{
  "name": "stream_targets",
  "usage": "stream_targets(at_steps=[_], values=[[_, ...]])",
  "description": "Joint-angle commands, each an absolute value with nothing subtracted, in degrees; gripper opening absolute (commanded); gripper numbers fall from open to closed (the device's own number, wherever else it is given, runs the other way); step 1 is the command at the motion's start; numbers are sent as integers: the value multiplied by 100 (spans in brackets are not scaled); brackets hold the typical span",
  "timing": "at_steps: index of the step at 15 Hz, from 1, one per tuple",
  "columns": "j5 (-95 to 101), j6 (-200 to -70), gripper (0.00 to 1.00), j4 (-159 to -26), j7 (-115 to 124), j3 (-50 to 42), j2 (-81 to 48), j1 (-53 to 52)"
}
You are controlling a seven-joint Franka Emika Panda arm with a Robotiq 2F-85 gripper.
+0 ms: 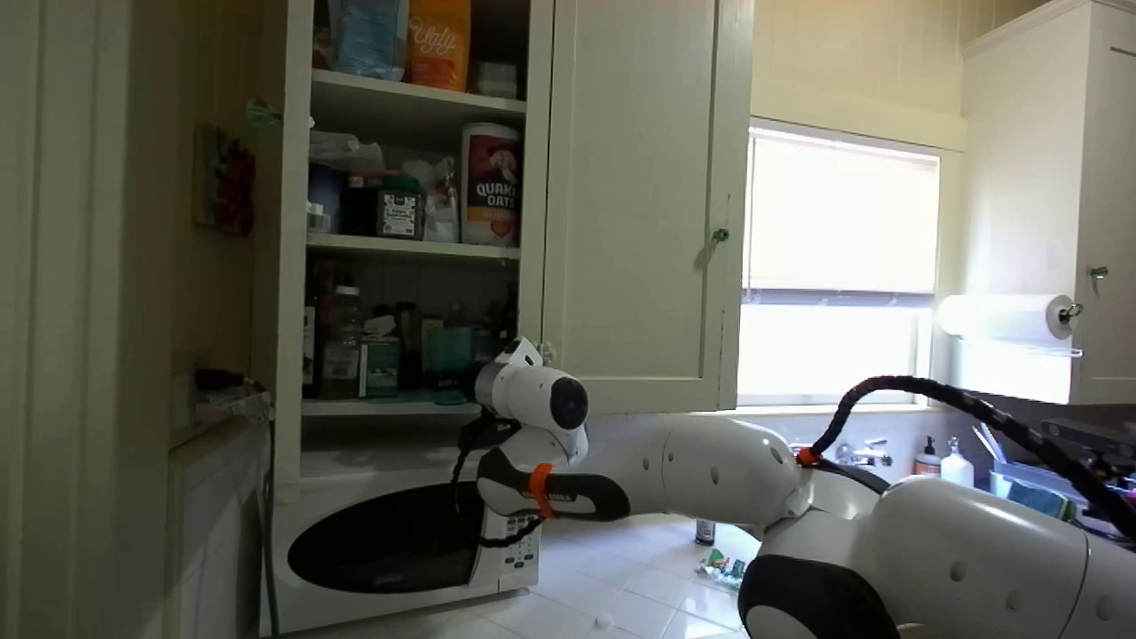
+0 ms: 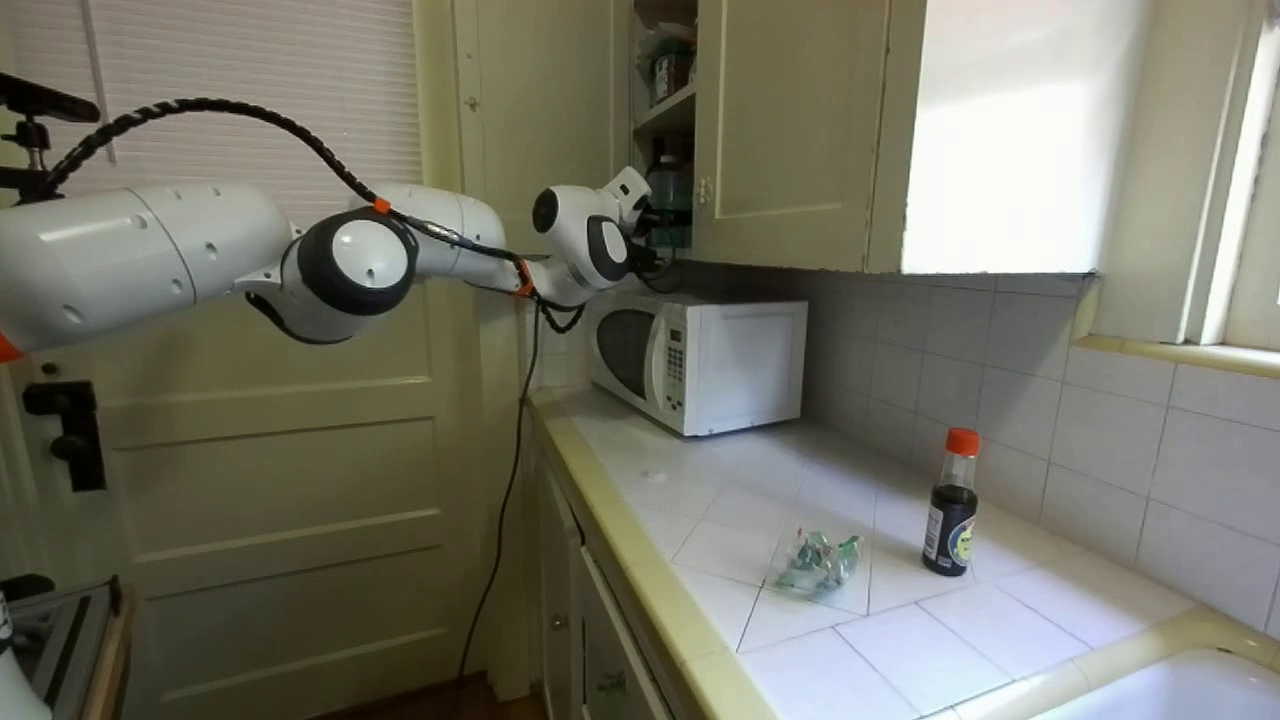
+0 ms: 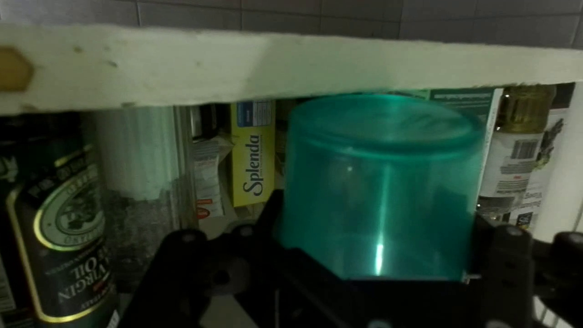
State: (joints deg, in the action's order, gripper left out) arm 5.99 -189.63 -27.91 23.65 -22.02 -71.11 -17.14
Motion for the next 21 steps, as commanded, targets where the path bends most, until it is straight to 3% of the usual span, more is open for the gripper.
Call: stream_targets(at_steps=[1,5,12,18,21], values=[[286,-18915,55,-2608,2438,-2882,-7188,-1745],[-124,-18897,55,-2650,2517,-3764,-7190,-1802],[-435,-18876,55,-2773,2613,-4312,-7245,-1960],[-193,-19110,55,-2699,2570,-3431,-7294,-1869],[-310,-19058,55,-2727,2588,-3469,-7294,-1899]])
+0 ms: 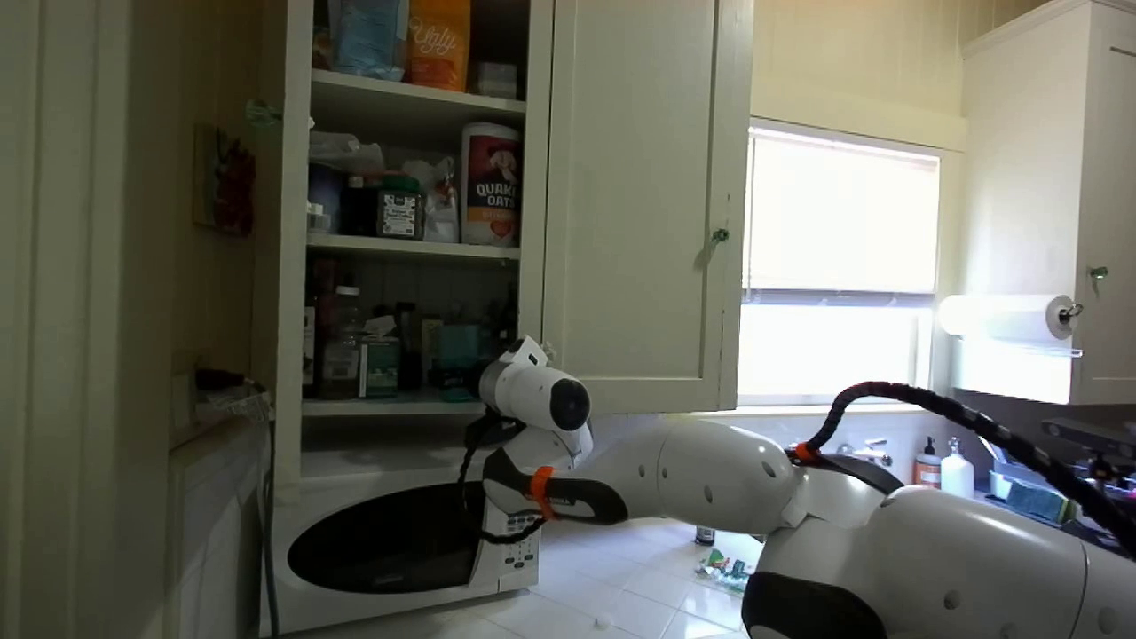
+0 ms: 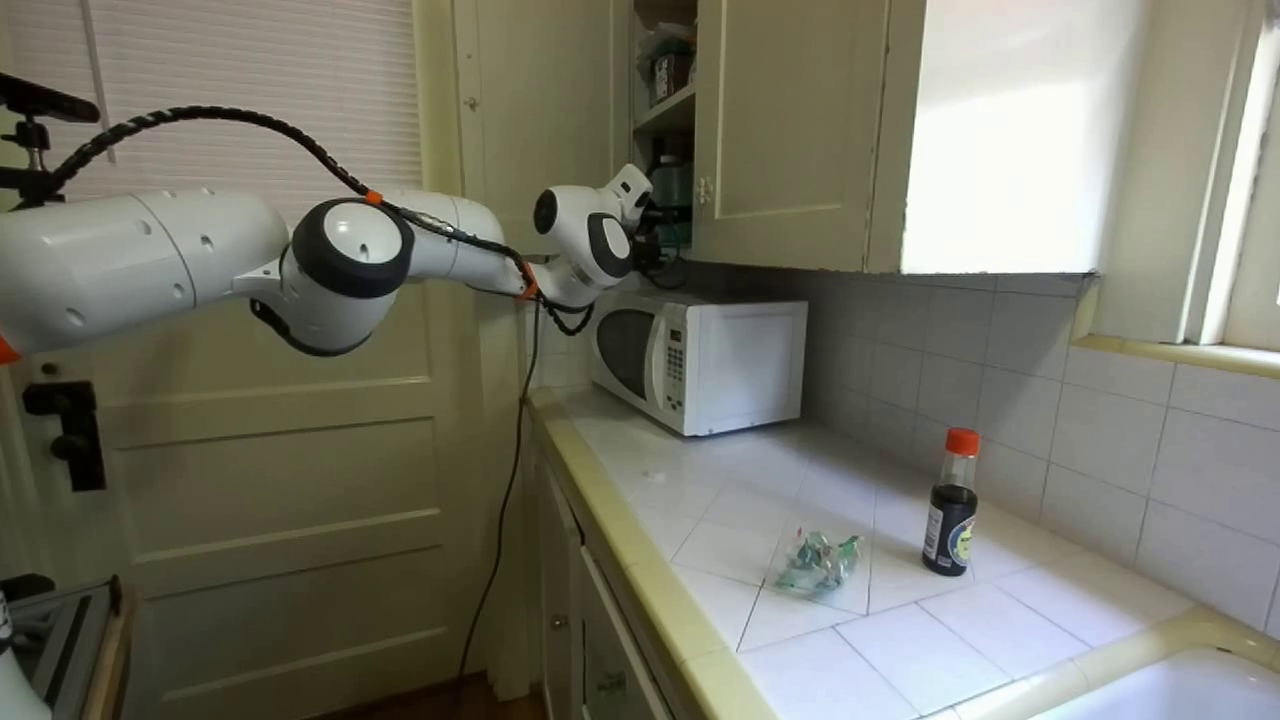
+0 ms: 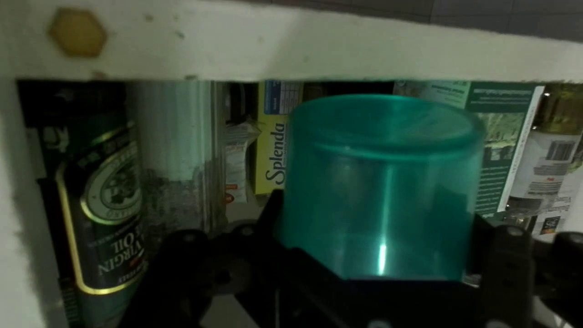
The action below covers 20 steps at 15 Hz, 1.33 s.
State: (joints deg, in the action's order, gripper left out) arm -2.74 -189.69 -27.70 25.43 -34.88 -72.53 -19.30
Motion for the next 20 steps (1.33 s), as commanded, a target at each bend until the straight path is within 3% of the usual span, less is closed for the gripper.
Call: stream_targets(at_steps=[1,12,13,15,20], values=[[-354,-19047,55,-2733,2598,-3547,-7294,-1908],[-636,-18965,55,-2797,2696,-4177,-7311,-1956],[-665,-18942,95,-2809,2720,-4225,-7307,-1964],[-675,-18935,100,-2815,2758,-4291,-7318,-1985],[-667,-18904,100,-2827,2801,-4365,-7314,-2022]])
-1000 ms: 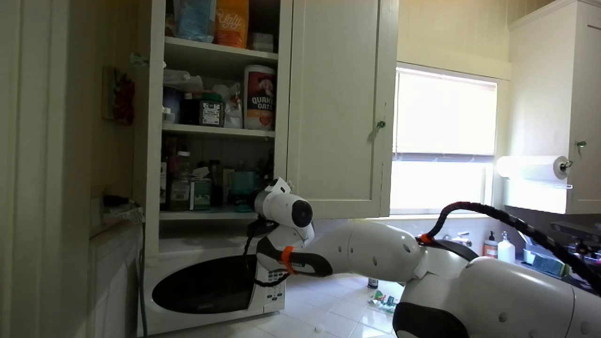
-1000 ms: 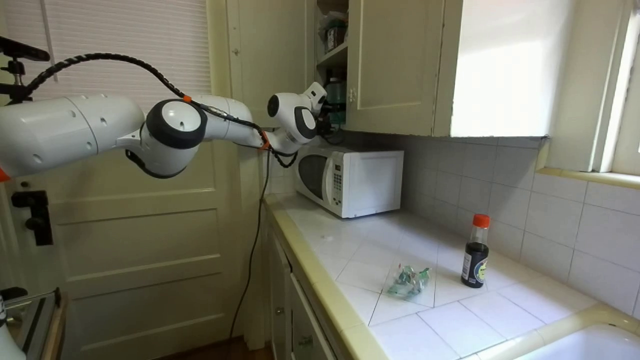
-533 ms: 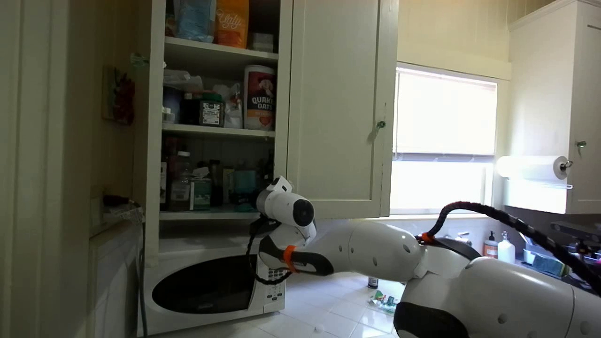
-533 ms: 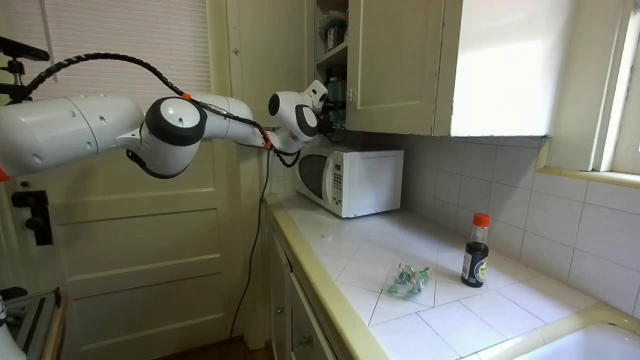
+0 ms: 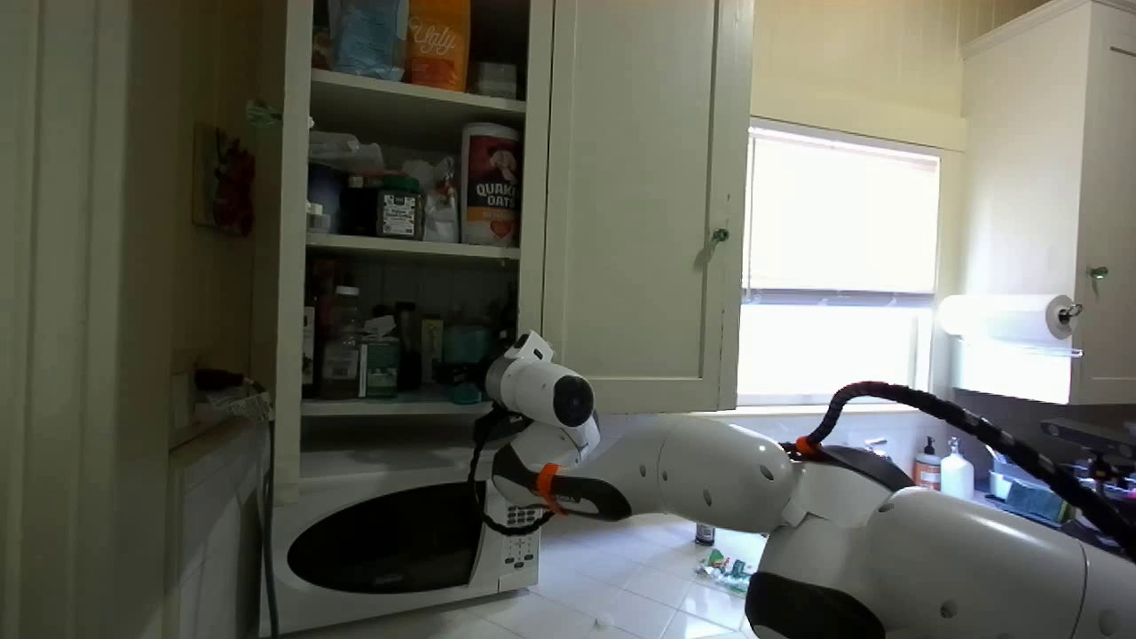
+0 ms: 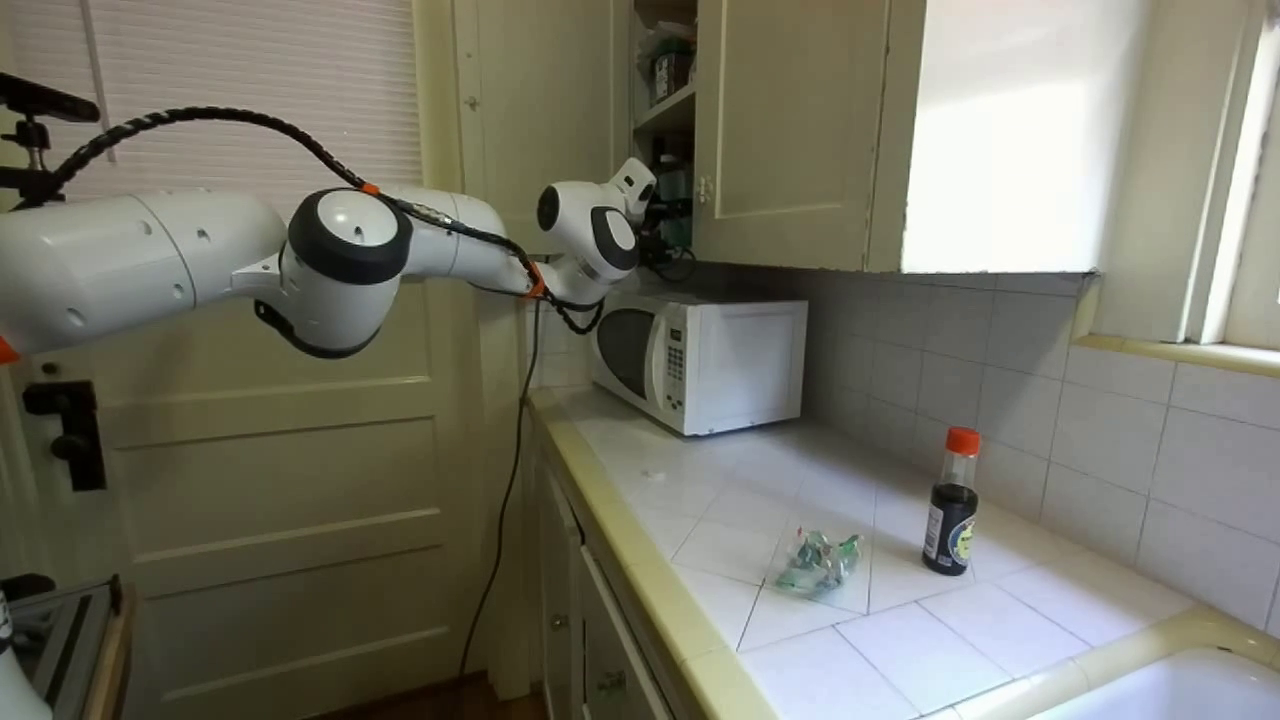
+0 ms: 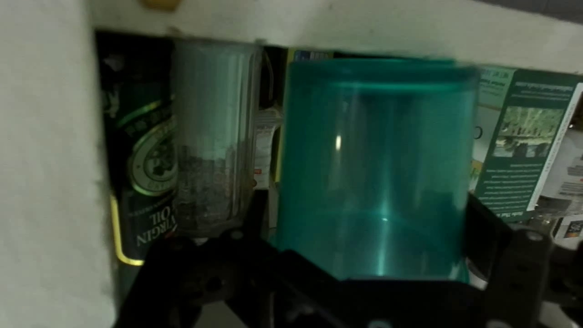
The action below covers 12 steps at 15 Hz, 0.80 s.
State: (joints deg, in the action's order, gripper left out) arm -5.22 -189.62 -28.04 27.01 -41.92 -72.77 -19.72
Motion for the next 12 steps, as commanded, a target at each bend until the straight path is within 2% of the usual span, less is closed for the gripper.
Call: stream_targets(at_steps=[1,3,4,5,7,12], values=[[-678,-18887,100,-2838,2812,-4391,-7310,-2033],[-738,-18849,100,-2871,2860,-4512,-7308,-2069],[-755,-18835,75,-2891,2880,-4596,-7312,-2089],[-675,-18868,74,-2862,2858,-4505,-7316,-2076],[-459,-19024,59,-2740,2759,-4226,-7310,-2025],[103,-19165,58,-2642,2600,-3564,-7203,-2018]])
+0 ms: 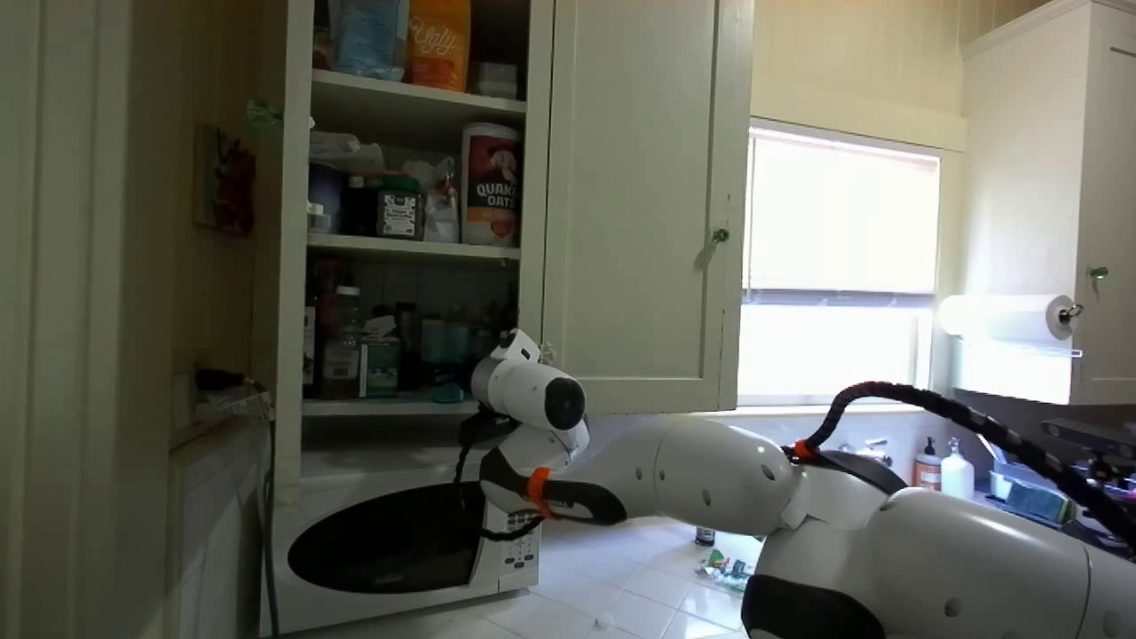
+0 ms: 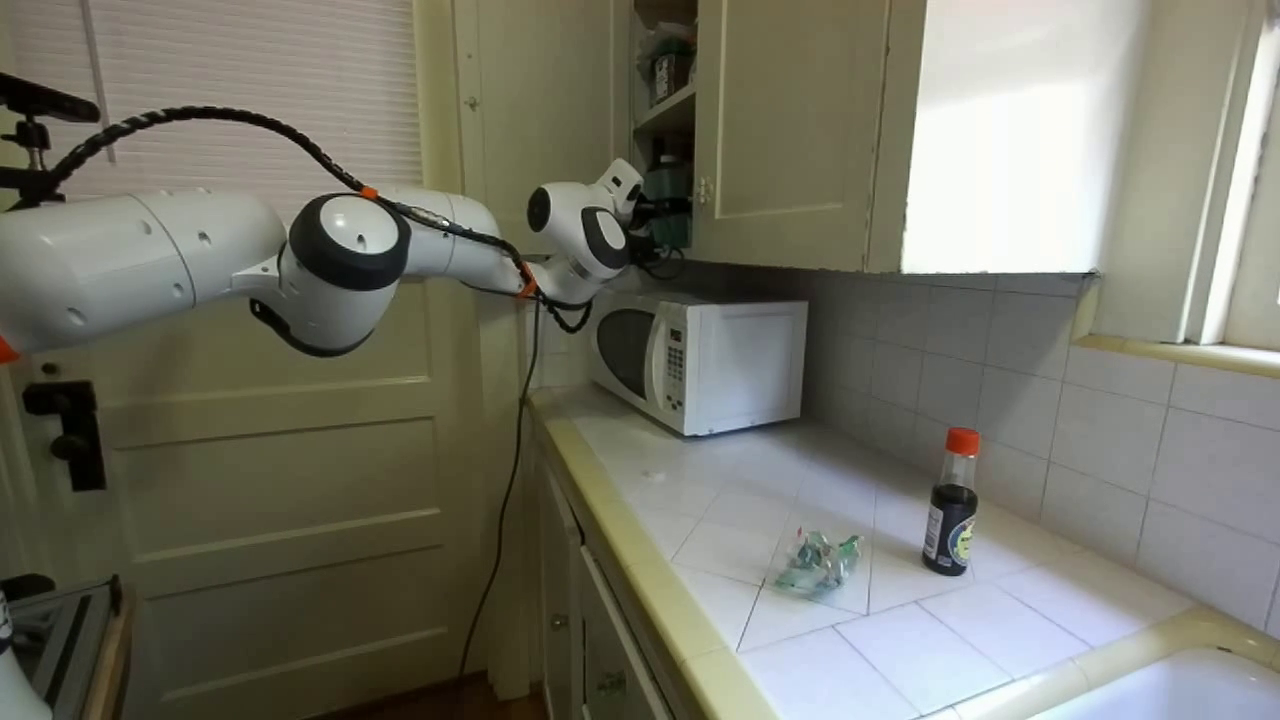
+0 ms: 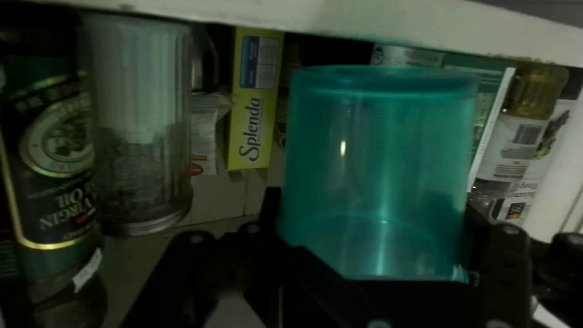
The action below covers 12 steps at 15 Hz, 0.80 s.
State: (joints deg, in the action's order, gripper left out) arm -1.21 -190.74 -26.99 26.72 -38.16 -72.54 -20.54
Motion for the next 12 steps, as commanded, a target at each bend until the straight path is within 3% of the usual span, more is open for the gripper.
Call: stream_targets(at_steps=[1,12], values=[[86,-19151,58,-2646,2604,-3600,-7195,-2023],[-409,-19062,58,-2705,2697,-4472,-7200,-2051]])
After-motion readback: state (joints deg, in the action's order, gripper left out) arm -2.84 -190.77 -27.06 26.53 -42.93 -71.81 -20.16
